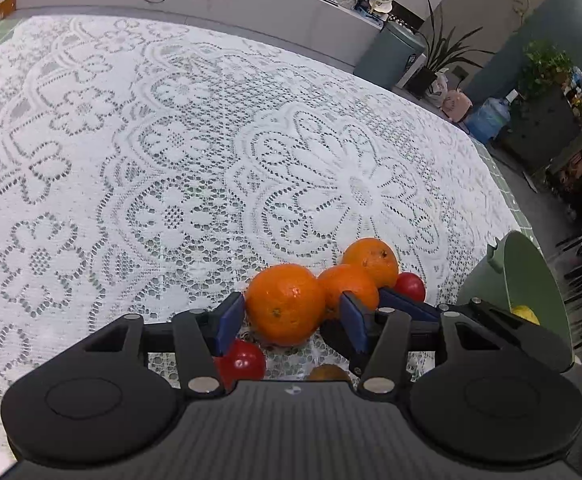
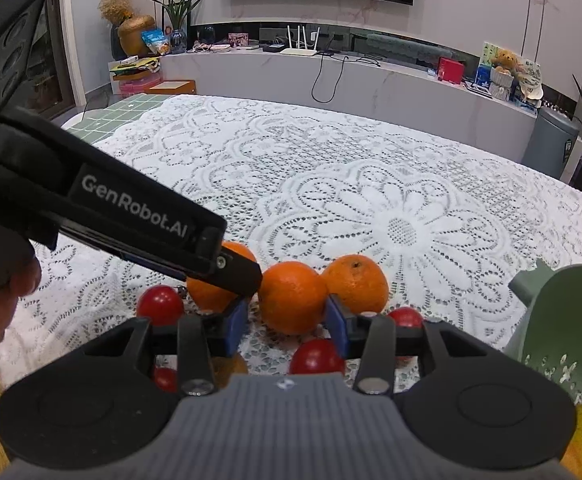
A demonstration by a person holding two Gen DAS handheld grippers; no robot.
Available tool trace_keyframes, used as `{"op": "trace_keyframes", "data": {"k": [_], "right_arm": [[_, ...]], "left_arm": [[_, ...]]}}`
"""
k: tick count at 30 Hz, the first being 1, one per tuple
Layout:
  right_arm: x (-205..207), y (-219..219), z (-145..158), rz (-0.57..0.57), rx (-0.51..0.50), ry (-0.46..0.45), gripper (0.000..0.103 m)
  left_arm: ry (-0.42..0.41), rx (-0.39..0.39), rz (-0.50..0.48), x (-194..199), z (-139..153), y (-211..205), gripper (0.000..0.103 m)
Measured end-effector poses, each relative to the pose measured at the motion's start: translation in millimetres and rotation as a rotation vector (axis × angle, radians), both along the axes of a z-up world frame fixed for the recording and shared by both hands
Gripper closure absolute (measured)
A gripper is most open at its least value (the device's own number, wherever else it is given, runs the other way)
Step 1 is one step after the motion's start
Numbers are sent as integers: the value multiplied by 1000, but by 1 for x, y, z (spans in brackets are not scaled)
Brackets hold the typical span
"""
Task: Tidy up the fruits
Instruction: 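Close the left tool on an orange while the right tool grasps another orange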
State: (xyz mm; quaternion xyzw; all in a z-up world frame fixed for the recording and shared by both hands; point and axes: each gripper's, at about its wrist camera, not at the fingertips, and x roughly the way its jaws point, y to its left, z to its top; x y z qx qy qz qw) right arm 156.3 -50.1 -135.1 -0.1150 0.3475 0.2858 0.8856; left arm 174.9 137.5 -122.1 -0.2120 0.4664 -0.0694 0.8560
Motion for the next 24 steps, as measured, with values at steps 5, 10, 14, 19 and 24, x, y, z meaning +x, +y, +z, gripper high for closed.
{"op": "trace_keyframes", "data": {"k": [5,10,14,19,24], "right_arm": [[0,1,-1,-5,-7,-8,62],[-2,1,-1,-16,-18,-23,70],[-1,-3,0,-21,5,-13,71],[-8,-3,5,-14,6,-44,72],[-11,-4,6,-15,1,-43,72]], "left_arm": [[7,-17,7,3,-4,2,40],[2,-16,20,3,-5,3,52],[3,-22,23,1,-4,4,53],[-17,-3,26,-3,1,3,54],[-24,-2,43,-8,5,4,54]]}}
